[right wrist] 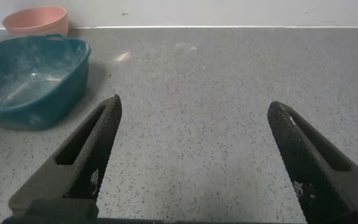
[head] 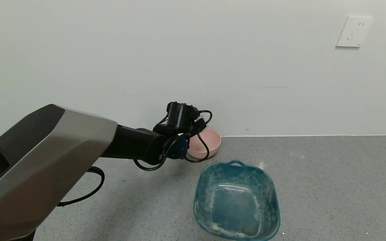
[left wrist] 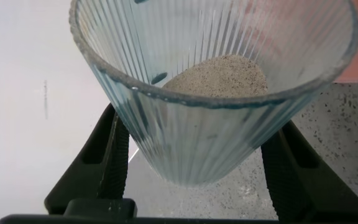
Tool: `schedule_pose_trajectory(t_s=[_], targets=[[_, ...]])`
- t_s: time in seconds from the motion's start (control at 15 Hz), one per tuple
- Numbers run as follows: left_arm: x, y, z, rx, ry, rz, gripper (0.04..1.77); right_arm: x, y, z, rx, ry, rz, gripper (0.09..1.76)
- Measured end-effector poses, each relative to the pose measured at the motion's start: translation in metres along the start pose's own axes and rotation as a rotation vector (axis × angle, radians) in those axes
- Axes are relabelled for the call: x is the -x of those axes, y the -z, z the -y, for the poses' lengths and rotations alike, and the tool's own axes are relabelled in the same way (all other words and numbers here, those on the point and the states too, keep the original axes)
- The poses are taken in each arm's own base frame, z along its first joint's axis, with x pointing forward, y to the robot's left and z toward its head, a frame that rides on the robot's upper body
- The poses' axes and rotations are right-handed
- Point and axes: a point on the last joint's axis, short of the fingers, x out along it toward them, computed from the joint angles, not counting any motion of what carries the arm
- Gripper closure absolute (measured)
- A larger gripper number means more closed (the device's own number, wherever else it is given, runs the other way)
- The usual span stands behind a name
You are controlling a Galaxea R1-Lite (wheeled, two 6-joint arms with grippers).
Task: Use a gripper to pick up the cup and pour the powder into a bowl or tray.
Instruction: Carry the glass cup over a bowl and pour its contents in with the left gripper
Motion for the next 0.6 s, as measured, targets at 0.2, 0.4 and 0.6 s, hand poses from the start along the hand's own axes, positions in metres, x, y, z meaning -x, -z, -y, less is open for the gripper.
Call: schedule_pose_trajectory(t_s=[0.2,0.4,0.6], targets=[[0.0,-0.0052,-0.0031,-0.02,-0.025,-0.023,0.56,0.0,0.0,0.0,0.0,0.0,0.0,0.14],[-0.0017,-0.0066,-0.0011,-0.047,-0.026,-0.03,0.56,0.0,0.0,0.0,0.0,0.0,0.0,0.14],[-0.0024,-0.0084,0.0023,-0.064,-0.024,-0.024,0.56,0.0,0.0,0.0,0.0,0.0,0.0,0.14]])
